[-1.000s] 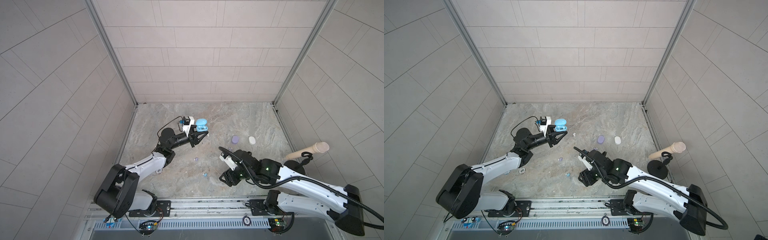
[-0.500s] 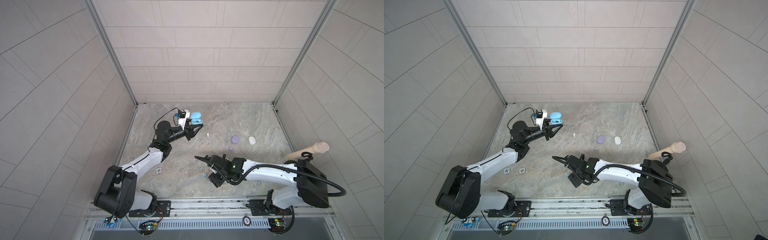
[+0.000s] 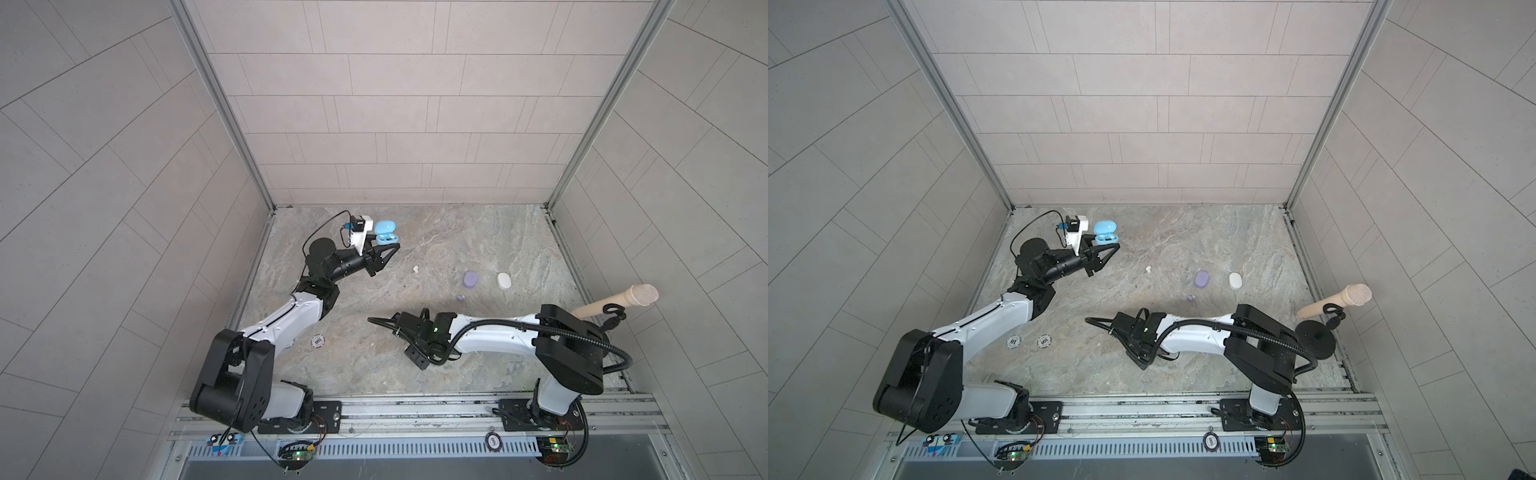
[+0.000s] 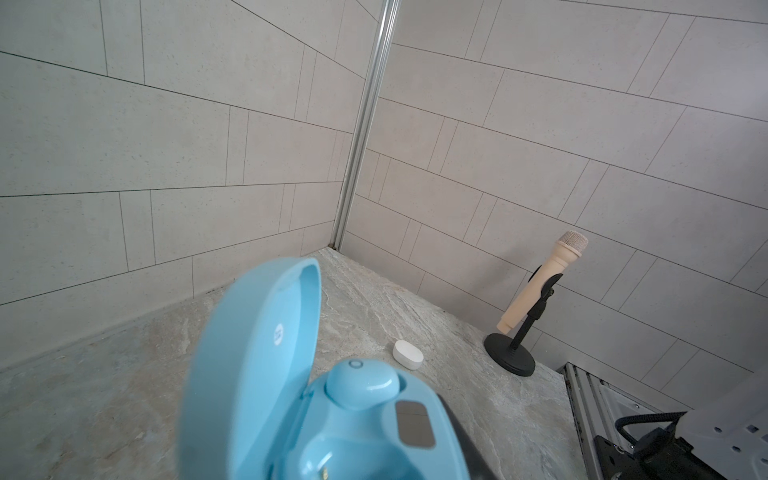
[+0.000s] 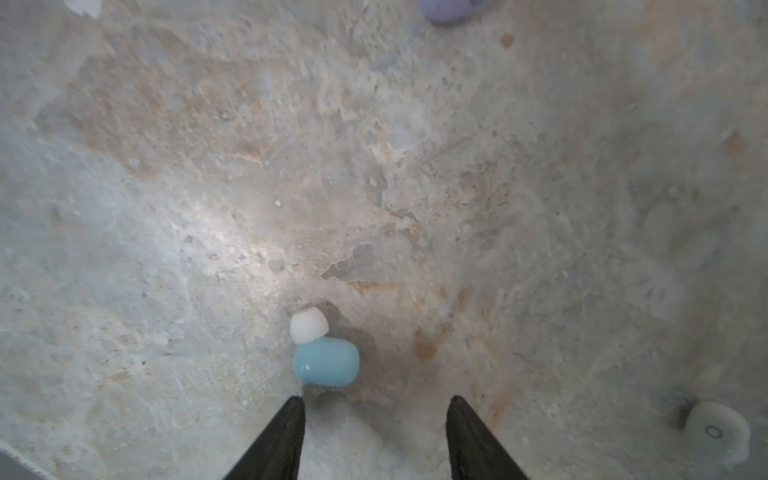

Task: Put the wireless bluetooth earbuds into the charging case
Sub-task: 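Open the right gripper and withdraw it from the case toward the table, then move the right gripper over the second light-blue earbud on the table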

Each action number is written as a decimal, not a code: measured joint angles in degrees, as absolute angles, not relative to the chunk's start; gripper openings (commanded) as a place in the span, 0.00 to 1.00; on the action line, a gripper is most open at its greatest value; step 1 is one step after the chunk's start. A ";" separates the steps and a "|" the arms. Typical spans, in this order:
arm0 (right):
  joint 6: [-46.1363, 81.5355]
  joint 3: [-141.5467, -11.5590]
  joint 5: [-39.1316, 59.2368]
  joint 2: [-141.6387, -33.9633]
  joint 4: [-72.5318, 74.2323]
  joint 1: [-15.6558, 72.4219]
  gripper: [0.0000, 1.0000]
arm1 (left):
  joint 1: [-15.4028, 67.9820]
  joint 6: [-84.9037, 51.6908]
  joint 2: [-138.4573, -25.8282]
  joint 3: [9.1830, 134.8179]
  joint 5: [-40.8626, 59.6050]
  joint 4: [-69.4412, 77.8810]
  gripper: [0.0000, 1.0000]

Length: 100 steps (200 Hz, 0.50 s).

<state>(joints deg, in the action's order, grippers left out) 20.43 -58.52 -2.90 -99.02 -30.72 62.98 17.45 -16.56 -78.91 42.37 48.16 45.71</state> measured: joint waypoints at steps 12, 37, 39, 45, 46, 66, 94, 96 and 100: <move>20.56 -58.81 -3.42 -99.57 -30.96 62.98 0.56 | 17.30 -16.95 -79.42 42.59 48.40 45.98 0.00; 20.82 -59.90 -4.08 -100.66 -31.14 63.00 0.56 | 16.93 -17.67 -80.03 42.61 48.93 46.76 0.00; 20.82 -59.99 -4.14 -100.73 -31.14 63.00 0.56 | 16.86 -17.78 -80.05 42.61 48.99 46.87 0.00; 20.82 -60.16 -4.25 -100.88 -31.18 63.00 0.56 | 16.78 -18.02 -80.05 42.61 49.08 46.92 0.00; 20.82 -60.20 -4.29 -100.90 -31.18 63.00 0.56 | 16.75 -18.04 -80.05 42.61 49.10 46.94 0.00; 20.97 -60.40 -5.02 -101.03 -31.18 63.00 0.56 | 16.43 -18.48 -80.05 42.61 49.43 47.64 0.00; 20.99 -61.52 -6.70 -101.54 -31.57 62.98 0.56 | 16.14 -18.92 -80.05 42.61 49.76 48.49 0.00; 21.02 -61.60 -6.76 -101.58 -31.59 62.98 0.56 | 16.14 -18.96 -80.05 42.61 49.78 48.51 0.00; 20.99 -61.91 -7.01 -101.62 -31.57 62.98 0.56 | 16.14 -19.05 -80.05 42.61 49.84 48.58 0.00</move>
